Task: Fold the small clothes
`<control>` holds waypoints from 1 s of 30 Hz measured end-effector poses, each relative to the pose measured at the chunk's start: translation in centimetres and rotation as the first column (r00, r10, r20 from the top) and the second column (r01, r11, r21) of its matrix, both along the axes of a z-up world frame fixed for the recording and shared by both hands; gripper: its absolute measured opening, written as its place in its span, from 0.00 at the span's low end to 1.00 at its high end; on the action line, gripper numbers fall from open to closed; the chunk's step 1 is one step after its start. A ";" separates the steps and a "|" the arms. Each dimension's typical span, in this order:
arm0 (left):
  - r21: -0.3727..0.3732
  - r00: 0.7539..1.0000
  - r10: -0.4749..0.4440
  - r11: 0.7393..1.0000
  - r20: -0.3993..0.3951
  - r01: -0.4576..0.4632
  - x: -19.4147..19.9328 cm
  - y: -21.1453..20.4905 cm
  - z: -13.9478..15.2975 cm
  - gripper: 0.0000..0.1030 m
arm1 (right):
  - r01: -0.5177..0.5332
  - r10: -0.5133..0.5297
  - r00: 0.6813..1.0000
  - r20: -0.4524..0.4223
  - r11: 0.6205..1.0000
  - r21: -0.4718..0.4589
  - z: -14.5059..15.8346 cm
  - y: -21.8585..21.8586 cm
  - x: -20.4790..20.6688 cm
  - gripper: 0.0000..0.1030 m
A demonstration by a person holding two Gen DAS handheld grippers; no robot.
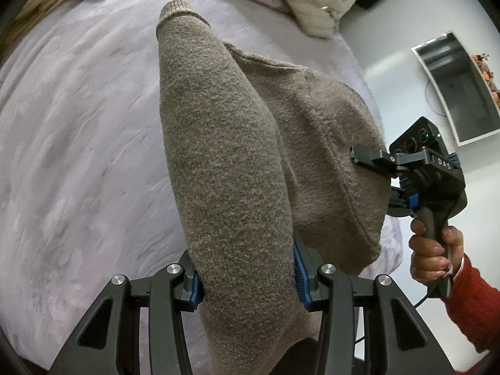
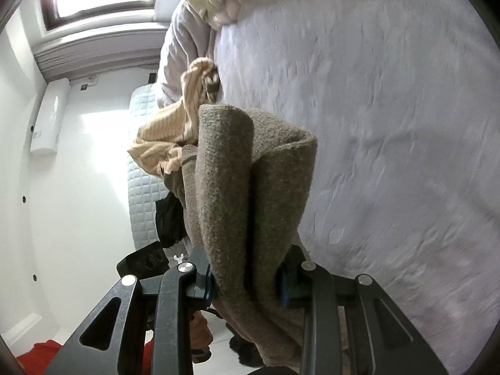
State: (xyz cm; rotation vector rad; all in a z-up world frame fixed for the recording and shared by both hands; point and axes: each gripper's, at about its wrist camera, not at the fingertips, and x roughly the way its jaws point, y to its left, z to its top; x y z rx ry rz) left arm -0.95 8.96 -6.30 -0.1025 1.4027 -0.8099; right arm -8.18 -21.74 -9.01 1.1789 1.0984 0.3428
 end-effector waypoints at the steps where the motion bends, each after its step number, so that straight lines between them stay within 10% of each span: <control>1: 0.021 1.000 0.003 1.000 0.000 -0.003 -0.2 0.5 -0.6 0.45 | -0.001 0.001 1.000 -0.008 1.000 0.003 -0.4 0.4 0.0 0.32; 7: 0.232 0.997 0.020 0.972 0.070 -0.036 -0.9 2.5 -4.5 0.48 | 0.000 -0.001 0.995 -0.100 1.000 -0.012 -4.7 2.4 0.3 0.32; 13: 0.275 0.978 0.120 0.948 0.169 -0.164 -0.9 6.1 -3.0 0.68 | 0.044 -0.089 0.973 -0.214 0.977 -0.209 -6.3 -0.4 0.1 0.36; 16: 0.281 0.960 0.186 0.929 0.211 -0.242 0.3 6.6 -2.0 0.68 | 0.003 -0.094 0.966 -0.240 0.935 -0.354 -4.5 -0.9 -0.2 0.75; 18: 0.294 0.948 0.220 0.913 0.231 -0.284 0.9 7.2 -2.0 0.68 | -0.027 -0.067 0.974 -0.217 0.914 -0.404 -3.0 -0.6 -0.6 0.75; 30: 0.366 0.946 0.184 0.889 0.265 -0.275 2.3 1.7 -2.9 0.68 | -0.172 0.084 0.970 -0.228 0.900 -0.401 -3.9 4.5 1.5 0.15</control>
